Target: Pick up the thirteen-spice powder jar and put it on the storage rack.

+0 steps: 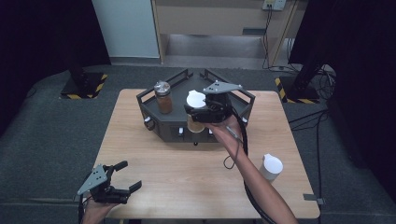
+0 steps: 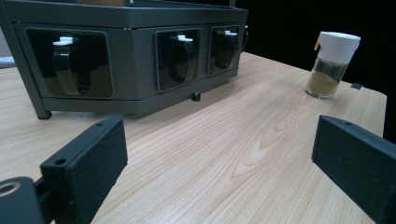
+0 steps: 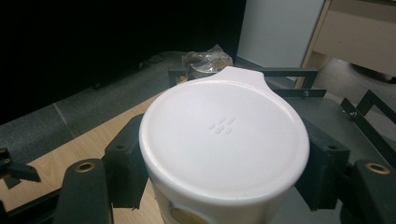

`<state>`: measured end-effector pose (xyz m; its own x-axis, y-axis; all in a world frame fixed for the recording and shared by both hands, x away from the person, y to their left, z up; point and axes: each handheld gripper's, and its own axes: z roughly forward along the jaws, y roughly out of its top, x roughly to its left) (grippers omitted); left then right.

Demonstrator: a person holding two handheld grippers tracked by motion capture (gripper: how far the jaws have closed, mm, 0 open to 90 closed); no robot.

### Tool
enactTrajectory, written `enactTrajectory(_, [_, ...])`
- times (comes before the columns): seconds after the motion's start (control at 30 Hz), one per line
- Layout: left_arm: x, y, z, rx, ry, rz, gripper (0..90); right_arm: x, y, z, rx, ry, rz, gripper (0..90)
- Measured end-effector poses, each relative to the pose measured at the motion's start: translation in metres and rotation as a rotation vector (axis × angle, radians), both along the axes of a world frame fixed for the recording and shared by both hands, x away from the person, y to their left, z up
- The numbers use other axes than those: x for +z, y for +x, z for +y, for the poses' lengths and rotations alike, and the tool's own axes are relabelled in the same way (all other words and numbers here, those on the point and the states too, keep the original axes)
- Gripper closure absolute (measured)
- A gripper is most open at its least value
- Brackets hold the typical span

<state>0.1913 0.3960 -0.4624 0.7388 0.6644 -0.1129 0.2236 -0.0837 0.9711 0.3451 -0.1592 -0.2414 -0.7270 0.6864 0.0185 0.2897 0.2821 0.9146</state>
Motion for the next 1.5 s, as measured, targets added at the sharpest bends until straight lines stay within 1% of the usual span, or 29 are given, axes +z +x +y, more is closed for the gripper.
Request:
enactTrajectory(0.07, [0.0, 0.0, -0.001, 0.0, 0.005, -0.001, 2.5, 0.003, 0.004, 0.004, -0.002, -0.005, 0.002, 30.7])
enactTrajectory(0.27, [0.0, 0.0, 0.0, 0.001, -0.002, -0.001, 2.5, 0.009, 0.019, 0.015, -0.024, -0.009, 0.004, 30.7])
enactTrajectory(0.43, [0.0, 0.0, 0.0, -0.001, -0.002, 0.0, 2.5, 0.015, 0.034, 0.024, -0.063, -0.016, 0.017, 30.7])
enactTrajectory(0.53, [-0.001, 0.0, 0.001, -0.001, -0.004, 0.001, 2.5, 0.016, 0.042, 0.029, -0.084, -0.021, 0.01, 30.7])
enactTrajectory(0.7, [-0.001, 0.0, 0.001, 0.0, -0.006, -0.001, 2.5, 0.017, 0.053, 0.039, -0.131, -0.034, 0.011, 30.7])
enactTrajectory(0.8, [-0.001, 0.0, 0.001, -0.001, -0.008, -0.001, 2.5, 0.015, 0.059, 0.042, -0.146, -0.038, 0.008, 30.7])
enactTrajectory(0.9, [-0.001, 0.001, 0.001, -0.002, -0.008, -0.001, 2.5, 0.009, 0.067, 0.045, -0.172, -0.037, 0.023, 30.7])
enactTrajectory(0.93, [-0.001, 0.001, 0.001, -0.002, -0.008, -0.001, 2.5, 0.009, 0.067, 0.045, -0.172, -0.037, 0.023, 30.7])
enactTrajectory(0.97, [-0.001, 0.001, 0.001, -0.002, -0.008, -0.001, 2.5, 0.004, 0.07, 0.046, -0.181, -0.039, 0.028, 30.7])
enactTrajectory(1.1, [-0.002, 0.001, 0.002, -0.001, -0.011, 0.0, 2.5, -0.002, 0.078, 0.048, -0.189, -0.054, 0.036, 30.7])
enactTrajectory(1.3, [-0.002, 0.001, 0.002, -0.002, -0.01, 0.001, 2.5, -0.011, 0.086, 0.047, -0.211, -0.051, 0.058, 30.7])
enactTrajectory(1.5, [-0.001, 0.001, 0.001, -0.003, -0.007, 0.0, 2.5, -0.018, 0.09, 0.05, -0.214, -0.053, 0.071, 30.7])
